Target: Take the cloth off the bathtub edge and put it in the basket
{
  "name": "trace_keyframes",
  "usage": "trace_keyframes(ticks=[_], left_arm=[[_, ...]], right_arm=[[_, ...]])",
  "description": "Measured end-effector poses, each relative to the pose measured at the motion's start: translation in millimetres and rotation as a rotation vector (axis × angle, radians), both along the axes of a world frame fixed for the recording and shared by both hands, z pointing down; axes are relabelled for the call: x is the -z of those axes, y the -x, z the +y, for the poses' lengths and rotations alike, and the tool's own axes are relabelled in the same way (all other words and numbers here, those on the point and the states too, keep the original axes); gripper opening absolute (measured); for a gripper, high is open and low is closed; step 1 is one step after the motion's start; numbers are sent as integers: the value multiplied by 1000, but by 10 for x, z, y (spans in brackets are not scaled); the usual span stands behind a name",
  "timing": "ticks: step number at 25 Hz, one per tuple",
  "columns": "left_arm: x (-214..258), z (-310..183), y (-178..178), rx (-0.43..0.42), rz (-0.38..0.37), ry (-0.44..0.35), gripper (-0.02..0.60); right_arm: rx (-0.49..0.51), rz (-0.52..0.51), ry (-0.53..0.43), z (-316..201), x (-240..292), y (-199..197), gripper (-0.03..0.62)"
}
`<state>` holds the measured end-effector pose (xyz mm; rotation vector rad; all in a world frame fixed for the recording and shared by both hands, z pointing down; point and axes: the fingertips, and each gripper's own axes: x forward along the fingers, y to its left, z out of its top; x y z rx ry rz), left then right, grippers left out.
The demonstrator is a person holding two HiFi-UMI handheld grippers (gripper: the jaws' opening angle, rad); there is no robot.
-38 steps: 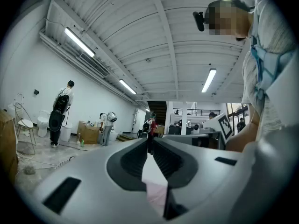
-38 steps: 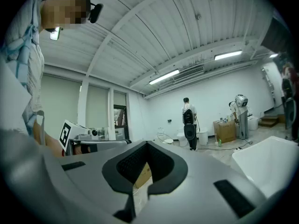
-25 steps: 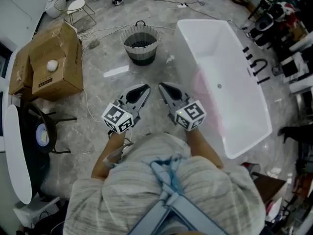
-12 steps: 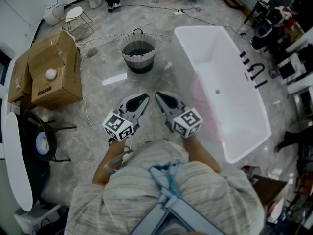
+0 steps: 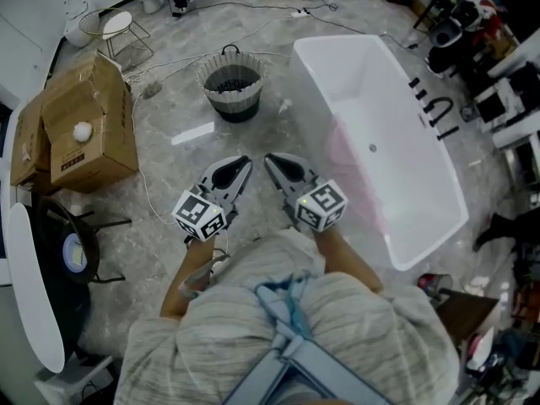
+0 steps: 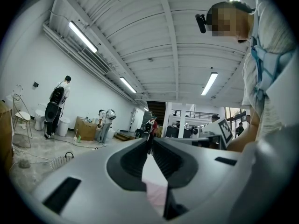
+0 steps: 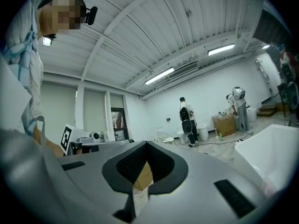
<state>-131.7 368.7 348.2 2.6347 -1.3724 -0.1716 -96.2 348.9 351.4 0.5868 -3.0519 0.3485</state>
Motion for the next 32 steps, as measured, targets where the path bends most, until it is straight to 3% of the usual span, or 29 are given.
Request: trace_keyframes(ticks=[12, 32], left_arm=[[-68, -370, -228, -34, 2, 18, 26], [-250, -1925, -1373, -92, -3, 77, 26]], right_arm=[[-54, -1, 11, -495, -84, -298, 2], [-62, 34, 1, -1964, -200, -1322, 3]])
